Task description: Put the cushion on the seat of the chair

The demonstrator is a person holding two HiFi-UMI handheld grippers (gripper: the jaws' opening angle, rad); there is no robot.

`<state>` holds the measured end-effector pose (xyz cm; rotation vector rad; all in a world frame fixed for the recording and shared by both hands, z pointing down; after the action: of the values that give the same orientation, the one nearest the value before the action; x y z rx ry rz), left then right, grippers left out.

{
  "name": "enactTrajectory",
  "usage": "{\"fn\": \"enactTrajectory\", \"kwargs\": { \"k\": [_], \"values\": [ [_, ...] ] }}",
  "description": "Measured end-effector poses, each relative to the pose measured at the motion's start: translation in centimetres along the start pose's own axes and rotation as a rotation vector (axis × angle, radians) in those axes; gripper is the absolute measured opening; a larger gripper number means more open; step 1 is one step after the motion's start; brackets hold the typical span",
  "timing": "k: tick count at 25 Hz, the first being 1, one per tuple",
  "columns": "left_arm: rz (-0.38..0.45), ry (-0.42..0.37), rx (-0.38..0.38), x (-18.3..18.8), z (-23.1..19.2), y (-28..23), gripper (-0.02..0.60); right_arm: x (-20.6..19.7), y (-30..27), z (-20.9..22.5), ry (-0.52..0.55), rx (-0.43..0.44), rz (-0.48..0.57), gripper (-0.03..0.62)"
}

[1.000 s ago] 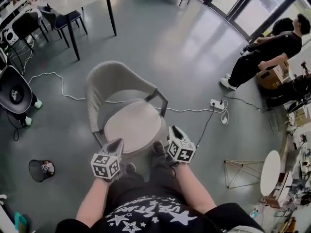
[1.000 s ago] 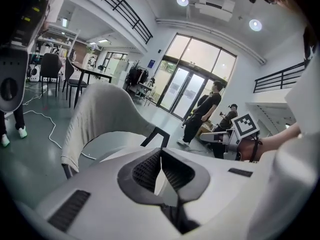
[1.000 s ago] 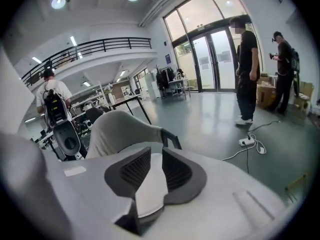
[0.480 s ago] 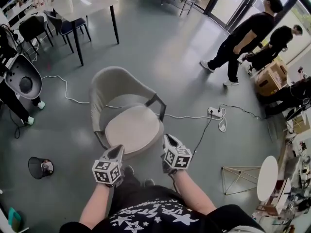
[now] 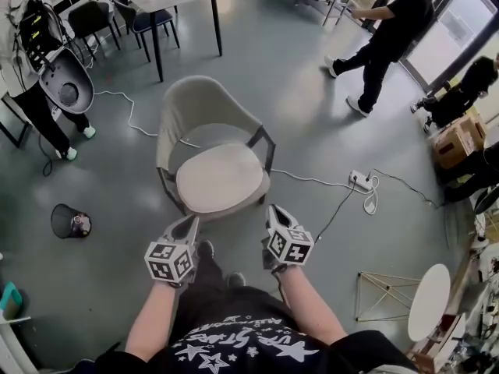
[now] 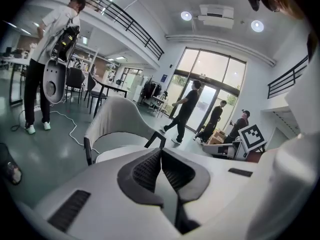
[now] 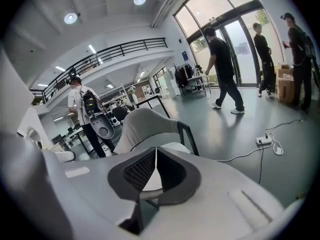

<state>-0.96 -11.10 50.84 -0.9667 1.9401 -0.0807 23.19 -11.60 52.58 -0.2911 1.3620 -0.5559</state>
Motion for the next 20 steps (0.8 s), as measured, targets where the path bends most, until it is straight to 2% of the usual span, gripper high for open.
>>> {"fn": "enactTrajectory", "kwargs": {
  "k": [4, 11, 15, 20],
  "values": [
    [0.047, 0.024, 0.051, -0.9, 1.4, 2.9, 0.014, -1.4, 0.9, 0.2, -0.046, 0.044, -0.014, 0.01],
    [0.073, 0.007, 0.094, -1.6, 1.9, 6.2, 0.014, -2.2, 2.2, -1.9, 0.001, 0.107, -0.021, 0.009],
    [0.078, 0.022, 0.077, -2.0, 1.9, 7.2, 0.014, -2.3, 2.7, -2.7, -0.011, 0.102, -0.016, 0.008],
    [0.085, 0.007, 0.035, -2.1, 1.2, 9.7, 0.014, -0.9, 5.0, -6.1, 0.07, 0.107, 0.066, 0.008]
  ]
}}
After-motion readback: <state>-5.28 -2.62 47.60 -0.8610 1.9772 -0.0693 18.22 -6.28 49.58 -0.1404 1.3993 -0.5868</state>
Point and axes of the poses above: the fingertips, and each gripper's own axes: y backward along the fingers, z to its right, x out of its top, the point moved 2 cm from there along y, backward along the fingers, and after that the axes turned 11 degrees about y, right-handed, at the moved point
